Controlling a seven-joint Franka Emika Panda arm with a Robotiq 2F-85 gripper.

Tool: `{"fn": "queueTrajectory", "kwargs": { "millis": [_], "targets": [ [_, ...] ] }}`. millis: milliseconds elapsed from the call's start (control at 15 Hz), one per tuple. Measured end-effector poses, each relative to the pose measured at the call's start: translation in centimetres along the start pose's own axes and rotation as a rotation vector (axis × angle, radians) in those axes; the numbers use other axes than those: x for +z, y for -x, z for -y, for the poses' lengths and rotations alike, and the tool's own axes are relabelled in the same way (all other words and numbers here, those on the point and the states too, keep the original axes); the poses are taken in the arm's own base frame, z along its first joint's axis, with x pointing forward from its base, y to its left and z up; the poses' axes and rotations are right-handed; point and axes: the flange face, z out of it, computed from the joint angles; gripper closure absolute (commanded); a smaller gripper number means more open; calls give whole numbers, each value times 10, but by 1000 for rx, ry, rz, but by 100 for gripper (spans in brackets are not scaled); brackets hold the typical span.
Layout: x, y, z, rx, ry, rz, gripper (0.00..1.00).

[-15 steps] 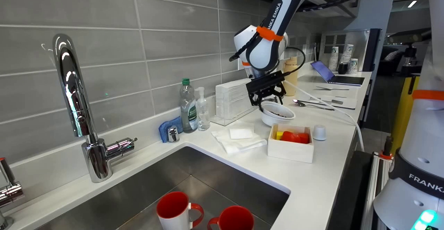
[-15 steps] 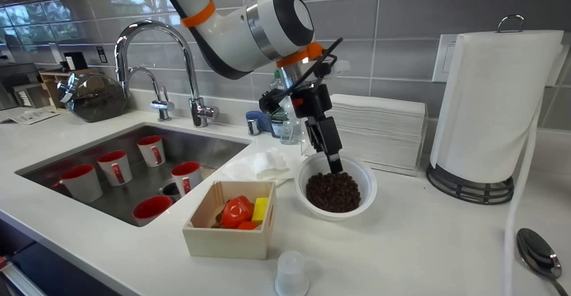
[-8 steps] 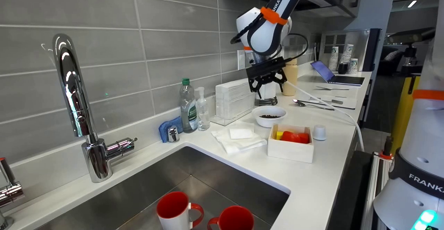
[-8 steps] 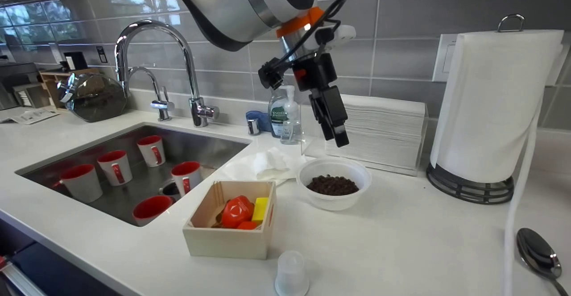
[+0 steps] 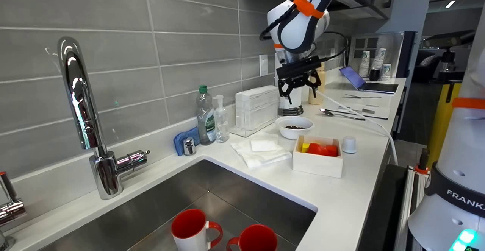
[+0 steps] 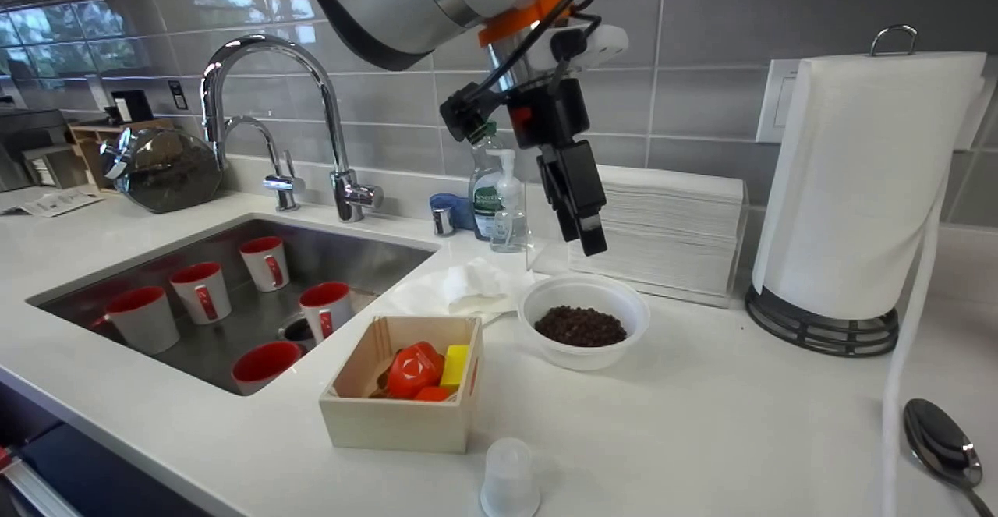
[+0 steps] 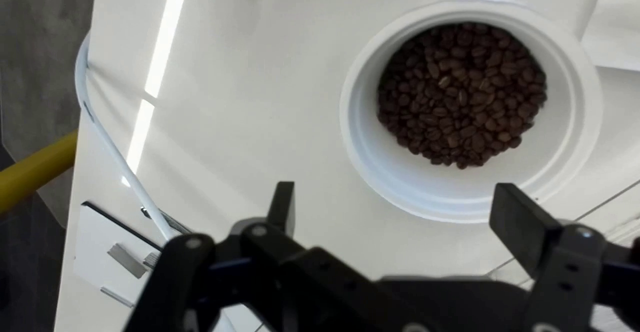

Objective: Pour the contents in the bowl into the other bowl

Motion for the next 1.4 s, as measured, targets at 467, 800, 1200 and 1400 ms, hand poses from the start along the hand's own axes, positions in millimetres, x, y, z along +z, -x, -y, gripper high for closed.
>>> {"fn": "queueTrajectory", "kwargs": {
  "millis": [467,800,1200,1400],
  "targets": [
    [17,33,-106,59,-125,162,0],
    [51,71,-120,52,-194,218,0],
    [83,65,-122,72,-206,207,0],
    [101,69,-126,78,-180,244,0]
  ]
}}
